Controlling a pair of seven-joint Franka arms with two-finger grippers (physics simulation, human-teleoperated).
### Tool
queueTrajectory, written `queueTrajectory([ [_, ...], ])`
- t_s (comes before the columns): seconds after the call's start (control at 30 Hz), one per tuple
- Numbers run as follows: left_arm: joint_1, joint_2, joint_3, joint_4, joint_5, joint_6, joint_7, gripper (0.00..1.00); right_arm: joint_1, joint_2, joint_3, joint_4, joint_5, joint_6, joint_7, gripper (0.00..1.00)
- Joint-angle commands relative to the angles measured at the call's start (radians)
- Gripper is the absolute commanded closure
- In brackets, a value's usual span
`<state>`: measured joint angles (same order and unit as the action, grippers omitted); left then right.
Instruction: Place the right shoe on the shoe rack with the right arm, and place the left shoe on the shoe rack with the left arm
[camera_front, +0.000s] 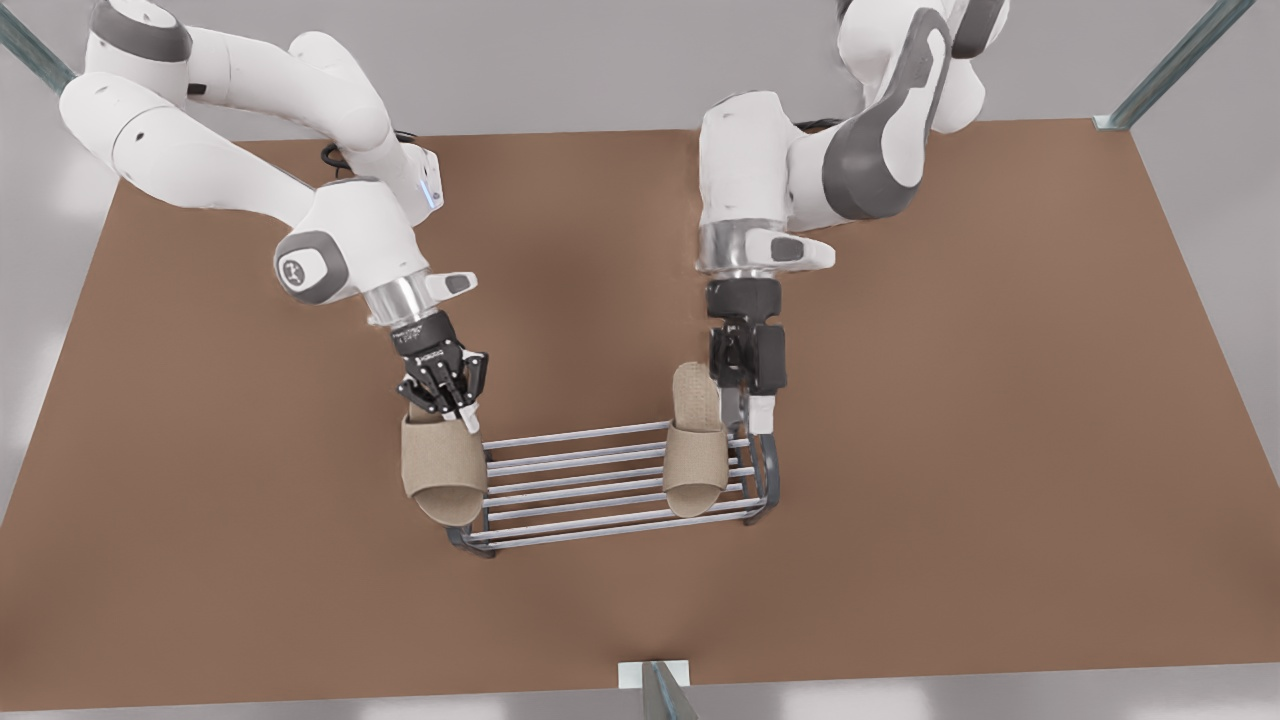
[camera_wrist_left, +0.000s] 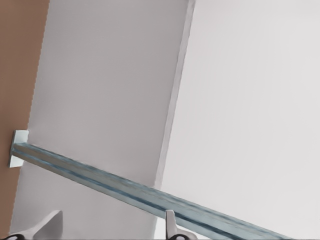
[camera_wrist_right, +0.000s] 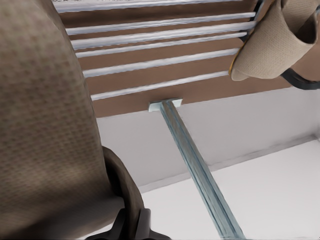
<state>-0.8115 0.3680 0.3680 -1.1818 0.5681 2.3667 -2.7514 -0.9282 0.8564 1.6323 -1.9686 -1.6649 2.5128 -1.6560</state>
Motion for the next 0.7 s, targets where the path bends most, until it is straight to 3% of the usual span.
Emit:
queueTrajectory([
  [0.0,0.165,-0.034,-0.014,0.136,-0.668,-1.027,1.628,0.0,0.13,0.0,-0.042,0.083,0.186,-0.121,-0.045,0.79],
  [0.07,0.245,-0.032,-0.011,0.136,-0.662,-1.078,2.351,0.0,0.259,-0.002,-0.118,0.116,0.189,-0.137,0.07,0.79],
  [0.17,0.314,-0.009,-0.014,0.108,-0.651,-1.077,2.753,0.0,0.382,0.0,-0.219,0.174,0.177,-0.135,0.1,0.79],
  [0.23,0.302,0.014,-0.018,0.08,-0.63,-1.069,2.756,0.0,0.474,0.007,-0.318,0.232,0.099,-0.132,0.174,0.79],
  [0.47,0.298,0.026,-0.032,0.074,-0.599,-1.063,2.754,0.0,0.588,0.047,-0.451,0.272,-0.104,-0.124,0.308,0.79],
  [0.63,0.295,0.026,-0.032,0.074,-0.596,-1.064,2.754,0.0,0.591,0.072,-0.467,0.267,-0.168,-0.121,0.328,0.79],
  [0.67,0.293,0.025,-0.032,0.074,-0.579,-1.063,2.753,0.0,0.589,0.072,-0.468,0.264,-0.174,-0.121,0.326,0.65],
])
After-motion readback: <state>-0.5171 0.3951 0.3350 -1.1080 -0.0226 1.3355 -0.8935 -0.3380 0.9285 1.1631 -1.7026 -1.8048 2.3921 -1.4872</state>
